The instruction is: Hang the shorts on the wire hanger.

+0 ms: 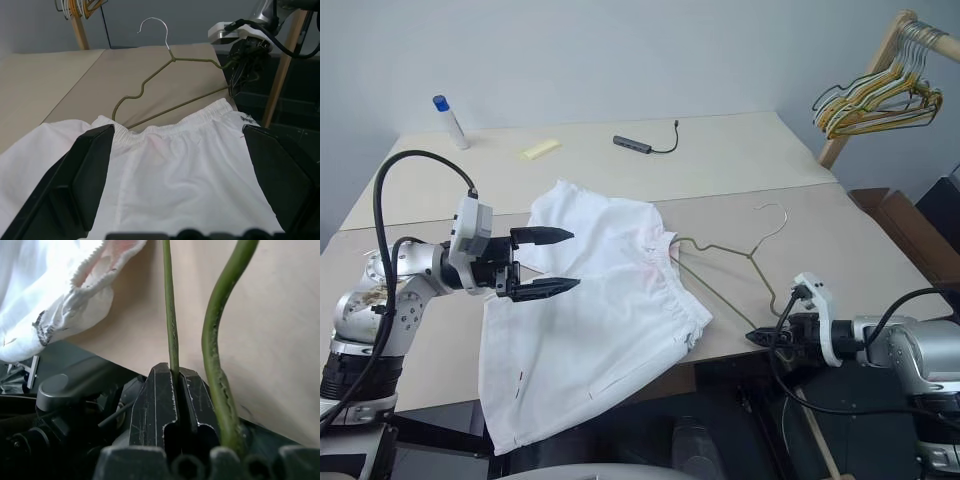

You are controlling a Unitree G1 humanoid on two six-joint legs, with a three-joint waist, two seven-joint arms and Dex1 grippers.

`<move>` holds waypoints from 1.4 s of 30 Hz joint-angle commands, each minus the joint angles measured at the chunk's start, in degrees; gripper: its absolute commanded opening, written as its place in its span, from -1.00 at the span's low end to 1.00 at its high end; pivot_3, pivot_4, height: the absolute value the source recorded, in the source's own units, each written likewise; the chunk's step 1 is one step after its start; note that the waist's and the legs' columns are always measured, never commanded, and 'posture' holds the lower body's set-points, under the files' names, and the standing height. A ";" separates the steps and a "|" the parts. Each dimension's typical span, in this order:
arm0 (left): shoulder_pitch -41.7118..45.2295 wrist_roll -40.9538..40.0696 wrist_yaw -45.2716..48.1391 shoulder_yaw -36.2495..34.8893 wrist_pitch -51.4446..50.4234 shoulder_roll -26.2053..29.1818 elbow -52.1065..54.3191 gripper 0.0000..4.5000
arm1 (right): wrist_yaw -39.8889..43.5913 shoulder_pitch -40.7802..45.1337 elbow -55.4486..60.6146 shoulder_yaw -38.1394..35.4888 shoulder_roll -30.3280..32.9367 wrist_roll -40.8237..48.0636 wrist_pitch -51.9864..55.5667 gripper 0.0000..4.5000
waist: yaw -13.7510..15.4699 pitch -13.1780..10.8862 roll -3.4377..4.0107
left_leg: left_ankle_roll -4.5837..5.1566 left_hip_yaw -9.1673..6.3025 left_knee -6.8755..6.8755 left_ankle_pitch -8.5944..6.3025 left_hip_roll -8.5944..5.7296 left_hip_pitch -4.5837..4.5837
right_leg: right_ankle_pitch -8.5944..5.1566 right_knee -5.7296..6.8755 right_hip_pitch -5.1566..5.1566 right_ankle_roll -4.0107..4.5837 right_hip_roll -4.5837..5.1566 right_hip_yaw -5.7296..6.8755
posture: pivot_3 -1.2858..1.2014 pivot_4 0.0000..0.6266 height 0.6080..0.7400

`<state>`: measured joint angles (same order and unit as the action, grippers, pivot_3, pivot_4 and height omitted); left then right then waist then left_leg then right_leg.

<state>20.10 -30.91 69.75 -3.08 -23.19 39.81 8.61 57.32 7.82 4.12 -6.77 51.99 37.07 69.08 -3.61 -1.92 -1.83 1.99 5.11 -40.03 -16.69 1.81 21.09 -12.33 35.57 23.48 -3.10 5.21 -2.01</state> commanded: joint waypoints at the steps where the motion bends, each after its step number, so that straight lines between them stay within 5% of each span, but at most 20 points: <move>1: 1.10 -0.81 -0.04 -0.20 -0.35 0.84 2.16 0.98 | 1.23 1.74 -1.03 1.26 2.04 -0.78 -1.81 -1.00 | 0.12 0.00 0.00 | 0.00 0.00 0.00 0.00 0.00 0.00 | 0.00 -0.01 0.00 0.00 0.00 0.00 | 0.00 -0.97 1.00; 19: 3.10 -0.08 0.93 -0.26 0.18 2.73 1.12 0.98 | 13.23 24.92 -27.49 20.84 -4.80 -12.56 -13.10 -1.00 | 0.77 0.00 0.01 | 0.00 0.00 0.01 0.00 0.01 0.05 | 0.03 -0.19 -0.03 -0.01 -0.03 0.07 | 0.05 -1.00 1.00; 28: 2.88 0.11 0.34 -0.55 0.61 3.07 1.27 0.98 | 11.69 30.86 -35.62 17.78 -7.64 -16.29 -16.92 -1.00 | 1.69 -0.01 0.02 | 0.00 0.07 0.03 0.00 0.01 0.09 | 0.04 -0.24 -0.01 -0.01 -0.01 0.15 | 0.06 -1.00 1.00; 36: 8.52 3.00 -0.04 0.93 4.23 1.22 -5.34 0.98 | 1.43 24.68 -14.44 12.62 -4.20 -20.66 -25.17 -1.00 | 2.24 -0.02 0.05 | -0.01 0.24 0.03 0.00 0.01 0.18 | 0.04 -0.24 0.07 -0.01 -0.01 0.21 | 0.01 -1.00 1.00; 42: 18.11 9.19 -1.05 2.68 11.90 -0.58 -15.60 0.98 | -5.37 25.23 0.48 16.84 -3.72 -30.27 -34.71 -1.00 | 1.03 -0.02 0.05 | -0.05 0.33 0.03 0.03 0.01 0.28 | 0.04 -0.20 0.18 0.00 -0.02 0.21 | -0.02 -1.00 1.00</move>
<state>36.24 -23.38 69.39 -0.25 -14.23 39.23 -5.45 52.88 31.67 0.40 10.02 47.55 9.01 38.14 -2.58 -1.94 -1.78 1.93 5.43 -40.00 -16.66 1.82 21.41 -12.29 35.35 23.70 -3.10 5.19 -1.79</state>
